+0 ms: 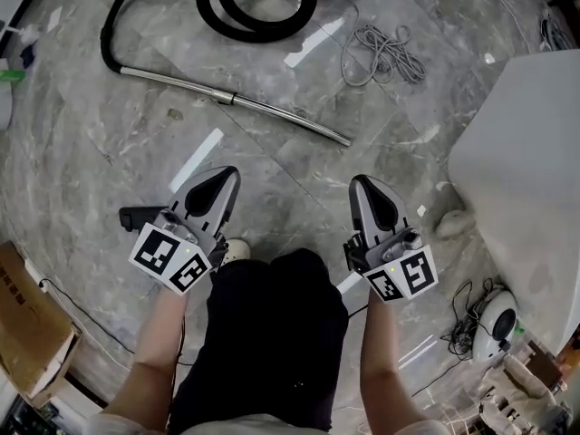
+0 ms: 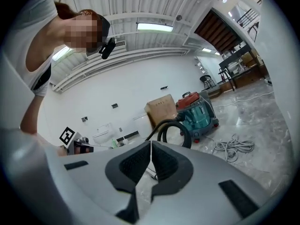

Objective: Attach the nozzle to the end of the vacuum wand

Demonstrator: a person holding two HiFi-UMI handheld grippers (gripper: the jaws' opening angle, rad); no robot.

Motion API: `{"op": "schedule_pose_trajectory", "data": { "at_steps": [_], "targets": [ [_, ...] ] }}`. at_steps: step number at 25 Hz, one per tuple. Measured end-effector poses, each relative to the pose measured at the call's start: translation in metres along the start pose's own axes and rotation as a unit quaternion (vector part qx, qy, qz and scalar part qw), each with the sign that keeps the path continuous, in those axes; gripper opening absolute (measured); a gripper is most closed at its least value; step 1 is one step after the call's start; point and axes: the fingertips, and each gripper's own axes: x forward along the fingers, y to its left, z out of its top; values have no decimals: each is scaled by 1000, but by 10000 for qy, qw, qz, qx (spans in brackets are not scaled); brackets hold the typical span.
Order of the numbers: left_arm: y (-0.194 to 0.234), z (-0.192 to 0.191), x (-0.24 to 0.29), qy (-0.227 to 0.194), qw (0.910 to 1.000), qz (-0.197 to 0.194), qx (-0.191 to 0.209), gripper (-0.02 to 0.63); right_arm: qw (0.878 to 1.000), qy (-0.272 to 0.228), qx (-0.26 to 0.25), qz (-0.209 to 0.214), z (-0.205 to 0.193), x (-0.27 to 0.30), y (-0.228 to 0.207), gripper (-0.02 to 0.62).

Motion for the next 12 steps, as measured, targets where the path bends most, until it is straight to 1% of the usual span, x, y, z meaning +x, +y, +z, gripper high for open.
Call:
{"op": "schedule_pose_trajectory", "data": {
  "at_steps": [2,5,8,10,12],
  "targets": [
    [26,-28,14,-32,10000,18,41,8,9998,49,-101,179,-31,19,-16,18],
    [60,-66,34,-58,9997,15,254,8,9983,60,-167,547,-74,46,-35,18],
    [89,-91,49,-151,9991,48,398,8,9957,-2,-205,898,-109,70,-52,18],
    [104,-103,55,-187,9989,29,437,8,9950,-42,-283,960,-129,83,-61,18],
    [113,-112,55,-176,9987,32,485,8,9951,-32,-312,935,-145,91,-65,18]
  ]
}}
